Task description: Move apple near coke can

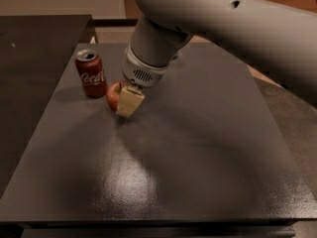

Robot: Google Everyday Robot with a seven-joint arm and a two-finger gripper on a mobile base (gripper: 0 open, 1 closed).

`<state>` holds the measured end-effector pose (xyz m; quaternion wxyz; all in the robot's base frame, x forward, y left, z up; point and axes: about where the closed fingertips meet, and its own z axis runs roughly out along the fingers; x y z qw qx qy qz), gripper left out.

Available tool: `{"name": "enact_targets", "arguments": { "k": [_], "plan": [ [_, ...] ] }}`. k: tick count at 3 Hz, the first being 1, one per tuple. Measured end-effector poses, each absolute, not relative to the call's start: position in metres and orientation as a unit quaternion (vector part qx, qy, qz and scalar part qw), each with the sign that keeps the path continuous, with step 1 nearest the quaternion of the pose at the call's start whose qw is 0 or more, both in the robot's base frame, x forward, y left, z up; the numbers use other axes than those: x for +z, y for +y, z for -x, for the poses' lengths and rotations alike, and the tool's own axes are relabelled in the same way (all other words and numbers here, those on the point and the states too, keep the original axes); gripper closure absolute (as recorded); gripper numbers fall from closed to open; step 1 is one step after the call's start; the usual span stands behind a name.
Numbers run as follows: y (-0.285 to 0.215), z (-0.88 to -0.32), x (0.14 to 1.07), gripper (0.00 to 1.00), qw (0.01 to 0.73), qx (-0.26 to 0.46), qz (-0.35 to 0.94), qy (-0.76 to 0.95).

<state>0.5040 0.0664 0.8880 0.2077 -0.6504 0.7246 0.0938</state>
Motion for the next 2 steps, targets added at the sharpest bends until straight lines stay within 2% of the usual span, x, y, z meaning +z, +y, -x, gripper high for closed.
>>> {"name": "enact_targets", "arguments": {
  "k": [2],
  "plan": [
    [0.070,-0.540,0.876,1.00,0.230,0.104,0.618,0.744]
  ]
}}
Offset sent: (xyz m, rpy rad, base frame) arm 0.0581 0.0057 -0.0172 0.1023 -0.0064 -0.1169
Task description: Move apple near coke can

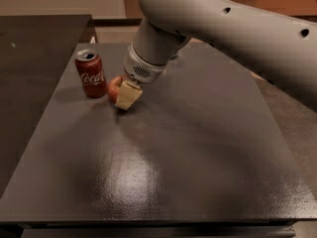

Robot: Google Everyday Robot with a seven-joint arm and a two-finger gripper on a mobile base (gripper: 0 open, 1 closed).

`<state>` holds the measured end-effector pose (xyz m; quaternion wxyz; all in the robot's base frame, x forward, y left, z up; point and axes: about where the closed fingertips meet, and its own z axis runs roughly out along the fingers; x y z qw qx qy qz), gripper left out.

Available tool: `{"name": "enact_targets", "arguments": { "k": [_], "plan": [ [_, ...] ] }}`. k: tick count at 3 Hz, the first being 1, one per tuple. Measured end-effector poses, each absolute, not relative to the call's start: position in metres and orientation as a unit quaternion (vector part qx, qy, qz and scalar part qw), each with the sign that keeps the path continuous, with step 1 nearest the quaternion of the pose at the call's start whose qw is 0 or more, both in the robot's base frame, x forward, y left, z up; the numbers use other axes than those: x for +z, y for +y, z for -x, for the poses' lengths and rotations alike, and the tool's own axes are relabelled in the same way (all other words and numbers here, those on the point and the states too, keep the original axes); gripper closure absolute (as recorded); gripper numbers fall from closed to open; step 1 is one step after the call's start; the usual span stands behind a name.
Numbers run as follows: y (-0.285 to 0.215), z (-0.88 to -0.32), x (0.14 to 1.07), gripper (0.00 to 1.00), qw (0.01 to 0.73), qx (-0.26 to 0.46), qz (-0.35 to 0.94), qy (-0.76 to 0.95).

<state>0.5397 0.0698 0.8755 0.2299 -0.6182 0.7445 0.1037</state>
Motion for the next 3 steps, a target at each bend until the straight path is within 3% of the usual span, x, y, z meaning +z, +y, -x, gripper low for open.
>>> {"name": "enact_targets", "arguments": {
  "k": [1,3],
  "plan": [
    [0.078,-0.552,0.875,1.00,0.242,0.111,0.613,0.744],
    [0.088,-0.566,0.859,0.59,0.234,0.123,0.621,0.738]
  ]
}}
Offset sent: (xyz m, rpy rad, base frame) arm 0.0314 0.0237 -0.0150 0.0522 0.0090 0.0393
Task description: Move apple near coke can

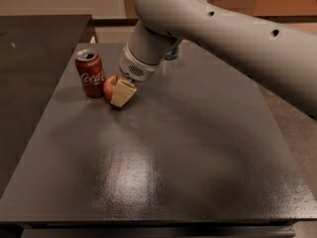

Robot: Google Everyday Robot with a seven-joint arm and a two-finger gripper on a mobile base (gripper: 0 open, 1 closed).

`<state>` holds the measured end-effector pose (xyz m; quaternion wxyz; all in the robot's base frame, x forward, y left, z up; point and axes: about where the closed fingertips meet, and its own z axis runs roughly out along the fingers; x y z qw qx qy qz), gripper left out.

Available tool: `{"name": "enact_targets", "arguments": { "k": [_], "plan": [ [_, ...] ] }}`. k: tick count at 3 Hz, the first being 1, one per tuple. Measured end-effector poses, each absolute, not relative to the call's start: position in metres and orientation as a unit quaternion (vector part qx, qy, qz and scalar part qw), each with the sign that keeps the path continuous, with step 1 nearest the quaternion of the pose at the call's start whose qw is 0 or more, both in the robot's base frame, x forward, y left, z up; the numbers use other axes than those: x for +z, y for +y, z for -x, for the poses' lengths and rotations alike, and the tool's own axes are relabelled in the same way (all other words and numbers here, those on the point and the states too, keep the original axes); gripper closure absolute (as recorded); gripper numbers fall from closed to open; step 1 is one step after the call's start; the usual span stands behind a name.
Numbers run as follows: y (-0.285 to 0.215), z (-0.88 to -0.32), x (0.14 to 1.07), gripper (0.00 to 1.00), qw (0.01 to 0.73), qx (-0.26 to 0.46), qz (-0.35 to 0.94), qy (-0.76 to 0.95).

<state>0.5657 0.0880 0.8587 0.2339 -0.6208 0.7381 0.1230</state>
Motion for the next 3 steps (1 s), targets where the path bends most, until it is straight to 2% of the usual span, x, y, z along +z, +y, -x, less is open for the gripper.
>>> {"name": "enact_targets", "arguments": {
  "k": [2,3],
  "plan": [
    [0.0900,-0.5639,0.8589,0.12,0.233,0.123,0.623,0.737],
    [0.0908,-0.5631,0.8589,0.00,0.233,0.123,0.624,0.736]
  ]
}}
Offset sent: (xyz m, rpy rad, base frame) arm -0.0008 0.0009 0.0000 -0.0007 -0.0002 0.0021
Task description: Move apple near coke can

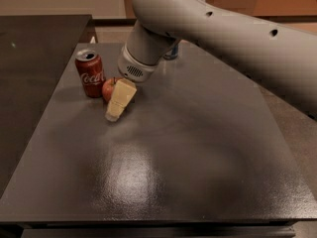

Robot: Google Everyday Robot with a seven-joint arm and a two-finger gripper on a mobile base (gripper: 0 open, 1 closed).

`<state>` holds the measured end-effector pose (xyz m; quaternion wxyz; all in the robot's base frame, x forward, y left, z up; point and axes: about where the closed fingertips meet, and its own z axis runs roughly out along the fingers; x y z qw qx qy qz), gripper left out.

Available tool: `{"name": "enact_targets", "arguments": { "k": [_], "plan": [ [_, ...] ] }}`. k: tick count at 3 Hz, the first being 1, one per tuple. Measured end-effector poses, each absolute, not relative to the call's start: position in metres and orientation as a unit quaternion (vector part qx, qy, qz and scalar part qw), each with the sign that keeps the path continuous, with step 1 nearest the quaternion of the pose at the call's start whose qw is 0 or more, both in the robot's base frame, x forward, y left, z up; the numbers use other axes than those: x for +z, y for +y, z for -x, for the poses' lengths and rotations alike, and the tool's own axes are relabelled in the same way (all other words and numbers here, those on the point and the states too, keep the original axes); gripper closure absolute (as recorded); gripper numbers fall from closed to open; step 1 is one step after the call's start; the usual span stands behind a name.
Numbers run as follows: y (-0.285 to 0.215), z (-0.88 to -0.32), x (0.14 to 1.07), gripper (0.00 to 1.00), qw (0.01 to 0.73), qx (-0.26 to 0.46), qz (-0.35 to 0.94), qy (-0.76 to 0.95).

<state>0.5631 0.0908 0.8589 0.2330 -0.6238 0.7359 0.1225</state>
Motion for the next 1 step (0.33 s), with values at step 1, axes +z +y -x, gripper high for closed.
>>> {"name": "enact_targets", "arguments": {
  "k": [1],
  "plan": [
    [0.0909,-0.5631,0.8589,0.00,0.233,0.123,0.624,0.736]
  ]
}}
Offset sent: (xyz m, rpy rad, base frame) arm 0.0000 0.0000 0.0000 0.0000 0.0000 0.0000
